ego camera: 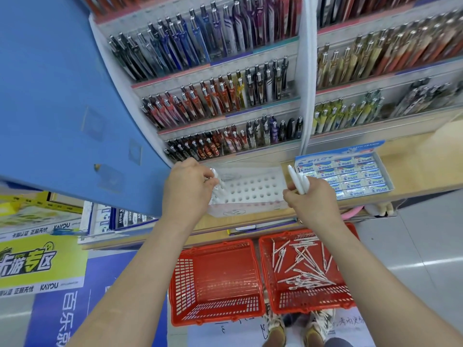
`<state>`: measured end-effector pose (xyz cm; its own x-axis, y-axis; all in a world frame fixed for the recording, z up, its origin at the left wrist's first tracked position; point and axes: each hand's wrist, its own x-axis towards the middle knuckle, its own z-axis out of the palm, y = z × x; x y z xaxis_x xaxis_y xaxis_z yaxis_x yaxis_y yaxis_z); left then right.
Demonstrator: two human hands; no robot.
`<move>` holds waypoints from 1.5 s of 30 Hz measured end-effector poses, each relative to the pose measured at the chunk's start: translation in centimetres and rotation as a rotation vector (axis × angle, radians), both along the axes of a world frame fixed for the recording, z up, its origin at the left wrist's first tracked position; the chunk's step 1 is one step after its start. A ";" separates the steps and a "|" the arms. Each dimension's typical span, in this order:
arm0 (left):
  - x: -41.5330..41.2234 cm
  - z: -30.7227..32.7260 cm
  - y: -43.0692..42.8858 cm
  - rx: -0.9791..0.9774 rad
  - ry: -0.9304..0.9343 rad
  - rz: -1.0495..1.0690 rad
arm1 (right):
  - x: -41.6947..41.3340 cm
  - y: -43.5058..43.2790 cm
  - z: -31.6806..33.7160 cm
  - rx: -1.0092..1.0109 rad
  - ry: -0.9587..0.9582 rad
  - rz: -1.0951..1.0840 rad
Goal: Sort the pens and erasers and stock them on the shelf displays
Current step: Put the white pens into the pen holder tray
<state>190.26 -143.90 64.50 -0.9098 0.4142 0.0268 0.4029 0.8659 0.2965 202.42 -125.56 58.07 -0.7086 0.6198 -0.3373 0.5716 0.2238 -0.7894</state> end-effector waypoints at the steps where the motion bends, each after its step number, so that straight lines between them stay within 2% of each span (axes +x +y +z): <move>1: -0.1 -0.1 0.1 -0.013 0.004 -0.003 | 0.0 -0.1 0.1 0.002 0.001 -0.003; 4: -0.4 0.0 0.6 -0.056 0.005 0.004 | -0.1 -0.2 0.5 -0.013 -0.008 -0.009; 7: -0.2 0.2 0.5 -0.089 -0.005 0.010 | 0.0 0.1 1.8 -0.125 0.026 -0.073; 9: 0.5 0.8 0.6 -0.073 0.007 0.018 | 0.2 0.6 3.3 -0.424 0.152 -0.210; 11: 2.1 2.0 1.2 0.034 -0.001 0.003 | 0.3 1.0 4.8 -0.864 0.321 -0.310; 13: 4.5 3.2 2.4 0.205 -0.181 -0.041 | 0.1 0.9 5.9 -1.160 0.449 -0.363; 15: 7.2 3.6 3.6 0.337 -0.442 -0.088 | -0.3 0.2 6.5 -1.260 0.527 -0.424; 17: 9.2 3.5 4.2 0.412 -0.542 -0.086 | -0.5 -0.8 7.1 -1.247 0.563 -0.492; 20: 10.2 3.0 3.9 0.502 -0.480 -0.059 | -0.6 -2.1 7.6 -1.176 0.573 -0.571; 22: 10.3 2.9 3.5 0.539 -0.508 -0.053 | -0.6 -2.6 7.8 -1.126 0.557 -0.591; 26: 10.4 3.6 3.1 0.589 -0.475 0.035 | -0.2 -2.9 7.6 -0.811 0.454 -0.484; 27: 10.2 4.0 3.0 0.617 -0.458 0.074 | -0.1 -2.8 7.5 -0.814 0.441 -0.446; 30: 9.2 5.0 2.4 0.789 -0.480 0.238 | 0.6 -1.9 7.4 -1.069 0.462 -0.333; 35: 7.8 5.8 1.1 1.175 -0.778 0.392 | 1.5 -1.4 7.0 -1.265 0.523 -0.159; 40: 7.4 6.3 0.6 1.089 -0.678 0.398 | 1.2 -1.7 6.8 -1.233 0.473 -0.103; 42: 6.8 6.8 0.1 0.988 -0.539 0.383 | 1.0 -1.8 6.6 -1.180 0.428 -0.111; 45: 5.3 8.2 -1.5 0.771 -0.227 0.313 | 0.5 -1.5 5.7 -1.121 0.357 -0.239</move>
<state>195.57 -145.37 72.68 -0.9964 0.0846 0.0016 0.0397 0.4508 0.8917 202.93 -127.02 63.72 -0.7789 0.2359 -0.5811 0.2139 -0.7711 -0.5997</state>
